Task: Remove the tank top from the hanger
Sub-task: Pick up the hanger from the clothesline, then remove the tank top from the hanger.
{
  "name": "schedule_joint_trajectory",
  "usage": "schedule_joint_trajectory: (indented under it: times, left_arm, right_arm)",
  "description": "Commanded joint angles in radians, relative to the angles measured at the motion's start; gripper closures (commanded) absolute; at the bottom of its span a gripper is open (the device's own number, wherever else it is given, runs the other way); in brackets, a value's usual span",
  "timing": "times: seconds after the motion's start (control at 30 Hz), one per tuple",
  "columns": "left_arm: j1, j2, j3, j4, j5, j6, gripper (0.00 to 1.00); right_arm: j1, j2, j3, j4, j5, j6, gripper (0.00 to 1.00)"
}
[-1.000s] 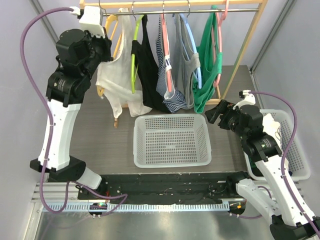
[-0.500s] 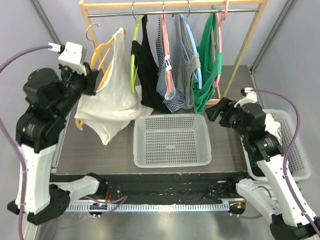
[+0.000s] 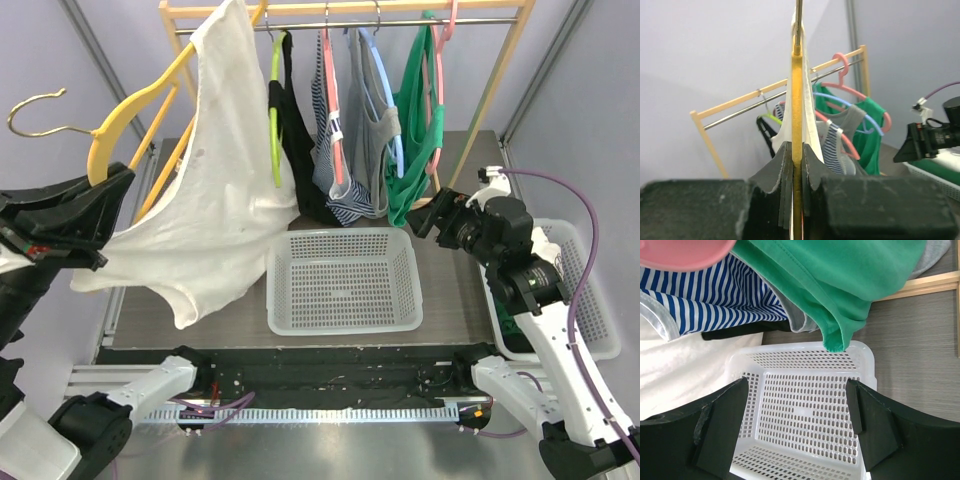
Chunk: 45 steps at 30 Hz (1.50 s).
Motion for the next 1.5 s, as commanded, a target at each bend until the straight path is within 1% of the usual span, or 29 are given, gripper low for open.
schedule_joint_trajectory:
  times: [0.0, 0.03, 0.1, 0.17, 0.37, 0.53, 0.63, 0.67, 0.77, 0.83, 0.87, 0.9, 0.97, 1.0, 1.07, 1.1, 1.13, 1.17, 1.2, 1.23, 1.33, 1.37, 1.43, 1.47]
  left_arm:
    - [0.005, 0.055, 0.067, 0.141, 0.173, -0.067, 1.00]
    - [0.005, 0.067, 0.090, 0.149, 0.182, -0.074, 1.00]
    - [0.007, 0.081, 0.106, 0.176, 0.208, -0.140, 1.00]
    - [0.007, 0.101, 0.127, 0.195, 0.237, -0.160, 1.00]
    - [0.019, 0.174, 0.149, 0.334, 0.332, -0.301, 1.00]
    - [0.019, 0.243, 0.149, 0.407, 0.319, -0.335, 1.00]
    - [0.019, 0.289, 0.166, 0.476, 0.334, -0.395, 1.00]
    - [0.019, 0.302, 0.175, 0.526, 0.355, -0.419, 1.00]
    - [0.019, 0.352, 0.257, 0.617, 0.359, -0.452, 1.00]
    - [0.019, 0.387, 0.343, 0.629, 0.356, -0.458, 1.00]
    - [0.019, 0.386, 0.345, 0.656, 0.343, -0.460, 1.00]
    - [0.021, 0.380, 0.335, 0.669, 0.339, -0.461, 1.00]
    - [0.022, 0.366, 0.316, 0.674, 0.339, -0.478, 1.00]
    - [0.022, 0.351, 0.287, 0.669, 0.342, -0.502, 1.00]
    - [0.030, 0.329, 0.235, 0.667, 0.352, -0.536, 1.00]
    - [0.033, 0.314, 0.204, 0.666, 0.352, -0.573, 1.00]
    - [0.036, 0.284, 0.125, 0.666, 0.355, -0.585, 1.00]
    - [0.038, 0.264, 0.088, 0.666, 0.359, -0.591, 1.00]
    - [0.041, 0.247, 0.042, 0.666, 0.359, -0.599, 1.00]
    - [0.041, 0.215, -0.025, 0.663, 0.365, -0.601, 1.00]
    - [0.041, 0.187, -0.098, 0.658, 0.420, -0.627, 1.00]
    - [0.041, 0.185, -0.131, 0.655, 0.435, -0.636, 1.00]
    - [0.042, 0.188, -0.153, 0.646, 0.481, -0.653, 1.00]
    - [0.041, 0.188, -0.176, 0.637, 0.484, -0.653, 1.00]
  right_arm:
    - [0.007, -0.010, 0.057, 0.016, -0.011, -0.001, 0.12]
    - [0.005, -0.014, 0.058, 0.016, -0.006, -0.001, 0.11]
    - [0.005, -0.025, 0.060, 0.019, -0.002, 0.000, 0.11]
    - [0.004, -0.036, 0.060, 0.021, -0.005, 0.000, 0.10]
    - [0.004, -0.077, 0.044, 0.021, -0.005, -0.004, 0.09]
    - [0.005, -0.122, 0.032, 0.015, 0.006, -0.003, 0.09]
    - [0.005, -0.148, 0.017, 0.013, 0.017, -0.001, 0.08]
    - [0.005, -0.152, 0.012, 0.013, 0.020, 0.000, 0.08]
    - [0.005, -0.162, 0.001, 0.012, 0.015, 0.000, 0.08]
    - [0.005, -0.159, 0.000, 0.015, 0.001, -0.003, 0.07]
    - [0.005, -0.159, -0.002, 0.019, -0.006, -0.006, 0.07]
    - [0.004, -0.160, -0.005, 0.030, -0.023, -0.007, 0.05]
    - [0.005, -0.159, -0.022, 0.096, -0.116, -0.014, 0.01]
    - [0.007, -0.154, -0.038, 0.169, -0.193, -0.009, 0.00]
    - [0.005, -0.128, -0.058, 0.269, -0.296, 0.025, 0.00]
    - [0.004, -0.116, -0.071, 0.365, -0.339, 0.046, 0.00]
    - [0.010, -0.102, -0.074, 0.410, -0.412, 0.074, 0.00]
    - [0.011, -0.070, -0.072, 0.444, -0.437, 0.081, 0.00]
    - [0.021, -0.057, -0.063, 0.496, -0.456, 0.083, 0.00]
    - [0.045, -0.039, -0.054, 0.509, -0.472, 0.080, 0.00]
    - [0.117, 0.021, 0.001, 0.500, -0.453, 0.017, 0.00]
    - [0.184, 0.036, 0.017, 0.487, -0.439, -0.021, 0.00]
    - [0.256, 0.073, 0.053, 0.461, -0.408, -0.058, 0.00]
    - [0.316, 0.082, 0.061, 0.449, -0.375, -0.075, 0.00]
